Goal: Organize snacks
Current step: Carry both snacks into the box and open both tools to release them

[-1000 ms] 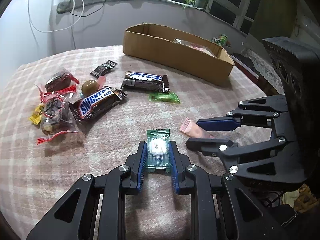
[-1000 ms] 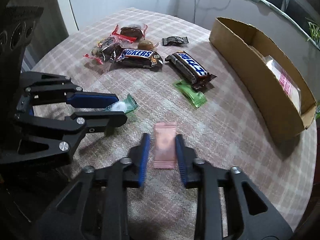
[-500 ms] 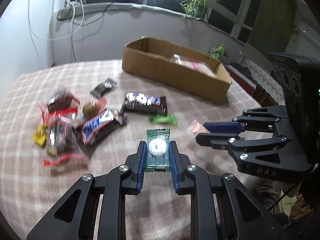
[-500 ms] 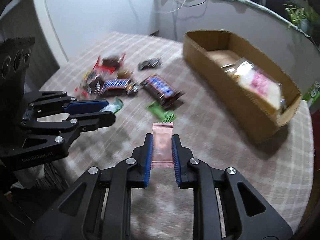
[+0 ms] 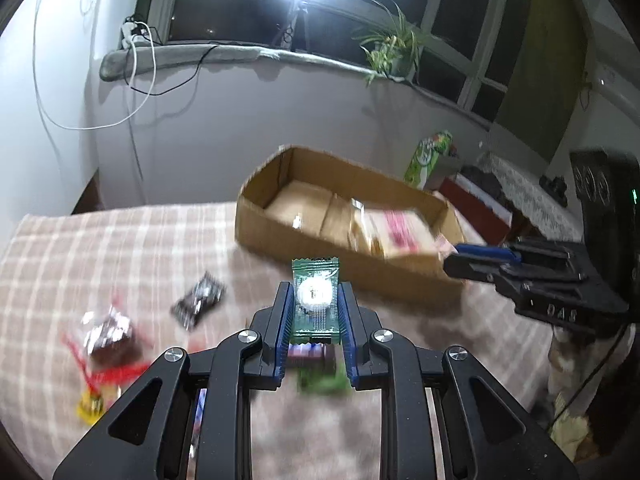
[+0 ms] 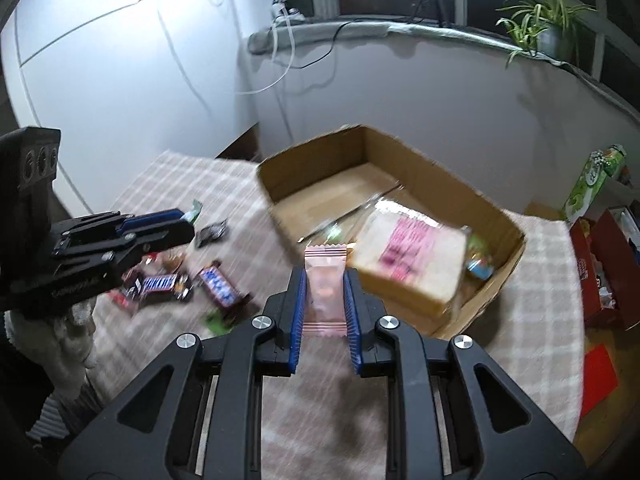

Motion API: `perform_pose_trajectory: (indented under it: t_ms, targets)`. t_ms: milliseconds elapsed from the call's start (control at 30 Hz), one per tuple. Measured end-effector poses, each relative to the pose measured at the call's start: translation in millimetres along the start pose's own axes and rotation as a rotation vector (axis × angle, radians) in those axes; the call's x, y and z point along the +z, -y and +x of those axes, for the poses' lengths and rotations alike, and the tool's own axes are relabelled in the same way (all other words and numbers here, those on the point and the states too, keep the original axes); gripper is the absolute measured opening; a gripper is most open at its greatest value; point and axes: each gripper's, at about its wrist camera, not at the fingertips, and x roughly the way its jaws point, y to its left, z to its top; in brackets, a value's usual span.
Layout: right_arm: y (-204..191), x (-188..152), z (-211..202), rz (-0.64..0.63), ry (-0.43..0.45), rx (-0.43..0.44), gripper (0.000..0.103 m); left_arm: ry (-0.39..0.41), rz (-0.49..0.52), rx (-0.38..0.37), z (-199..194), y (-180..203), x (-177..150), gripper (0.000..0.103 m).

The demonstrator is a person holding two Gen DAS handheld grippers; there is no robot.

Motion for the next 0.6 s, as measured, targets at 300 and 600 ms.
perform_pose_trajectory:
  t_ms: [300,600]
  targets:
    - [35.1,14.1,16.0,0.046,-0.01,-0.052,0.019,0.017,-0.022,0.007,40.9,2.2,40.3,0.021]
    - [57.6,15.0,24.9,0.073,-0.025,-0.088,0.02,-0.025,-0.006,0.031,75.8,9.6,55.7,0.021]
